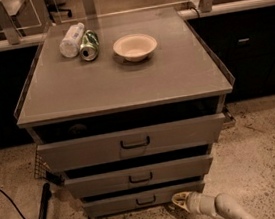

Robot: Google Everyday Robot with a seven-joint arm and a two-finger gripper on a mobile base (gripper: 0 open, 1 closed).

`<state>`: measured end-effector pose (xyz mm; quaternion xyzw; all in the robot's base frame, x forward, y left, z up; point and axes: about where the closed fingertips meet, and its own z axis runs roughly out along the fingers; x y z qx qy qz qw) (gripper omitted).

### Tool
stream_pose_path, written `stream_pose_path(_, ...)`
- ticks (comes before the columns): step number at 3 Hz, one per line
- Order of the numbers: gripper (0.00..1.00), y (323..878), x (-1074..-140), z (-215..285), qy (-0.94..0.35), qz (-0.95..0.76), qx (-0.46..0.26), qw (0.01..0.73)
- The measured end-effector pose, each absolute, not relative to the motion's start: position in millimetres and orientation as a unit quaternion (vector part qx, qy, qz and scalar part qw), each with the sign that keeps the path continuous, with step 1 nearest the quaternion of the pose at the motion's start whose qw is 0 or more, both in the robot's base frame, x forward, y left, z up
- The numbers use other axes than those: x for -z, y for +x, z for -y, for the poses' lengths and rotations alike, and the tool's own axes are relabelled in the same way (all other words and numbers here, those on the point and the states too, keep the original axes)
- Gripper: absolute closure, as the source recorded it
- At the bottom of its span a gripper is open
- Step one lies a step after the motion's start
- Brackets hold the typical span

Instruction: Close bottom drawer

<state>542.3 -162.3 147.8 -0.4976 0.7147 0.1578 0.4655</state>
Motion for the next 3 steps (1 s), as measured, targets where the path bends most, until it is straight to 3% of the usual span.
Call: stream_pose_path(3,1.00,449.3,-172.1,172.7,-0.491,-0.767,-0.223,0.346)
